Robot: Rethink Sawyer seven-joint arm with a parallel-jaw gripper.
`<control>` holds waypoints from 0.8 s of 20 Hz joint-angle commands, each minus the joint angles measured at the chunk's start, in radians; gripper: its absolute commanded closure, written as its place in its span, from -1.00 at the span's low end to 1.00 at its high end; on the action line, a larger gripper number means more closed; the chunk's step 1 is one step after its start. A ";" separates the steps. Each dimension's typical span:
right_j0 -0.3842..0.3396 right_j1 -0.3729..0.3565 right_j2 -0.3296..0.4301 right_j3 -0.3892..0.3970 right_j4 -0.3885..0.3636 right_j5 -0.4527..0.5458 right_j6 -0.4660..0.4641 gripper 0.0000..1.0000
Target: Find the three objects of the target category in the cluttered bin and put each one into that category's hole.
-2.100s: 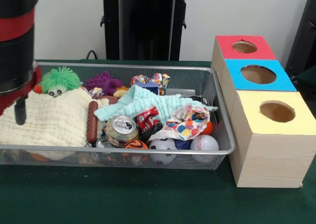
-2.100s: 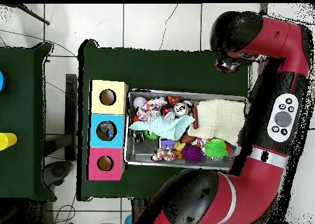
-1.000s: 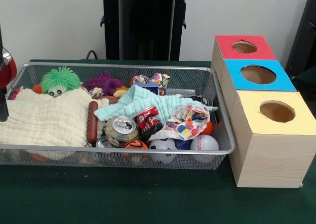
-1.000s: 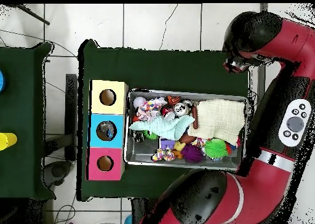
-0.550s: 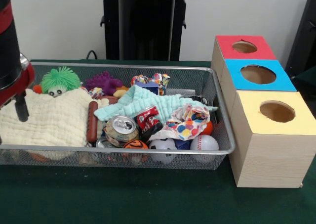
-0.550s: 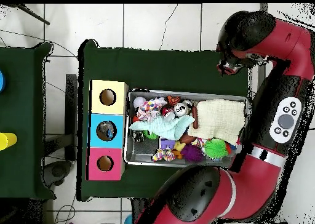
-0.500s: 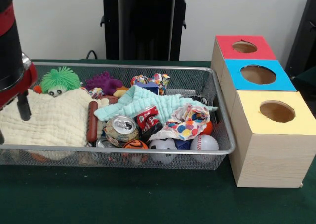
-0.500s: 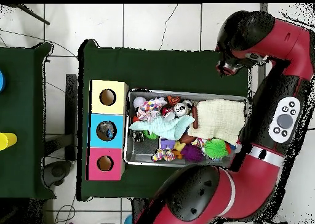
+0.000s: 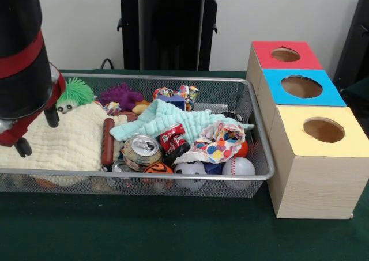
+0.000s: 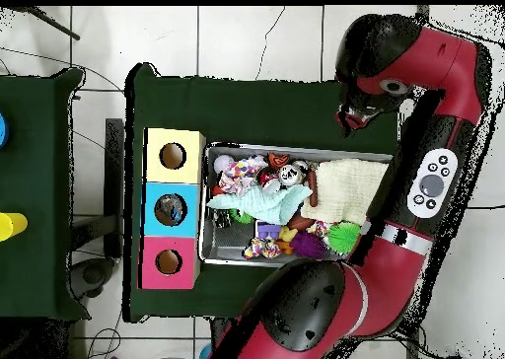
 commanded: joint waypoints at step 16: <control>-0.055 0.079 0.294 0.061 -0.359 0.010 0.092 -1.00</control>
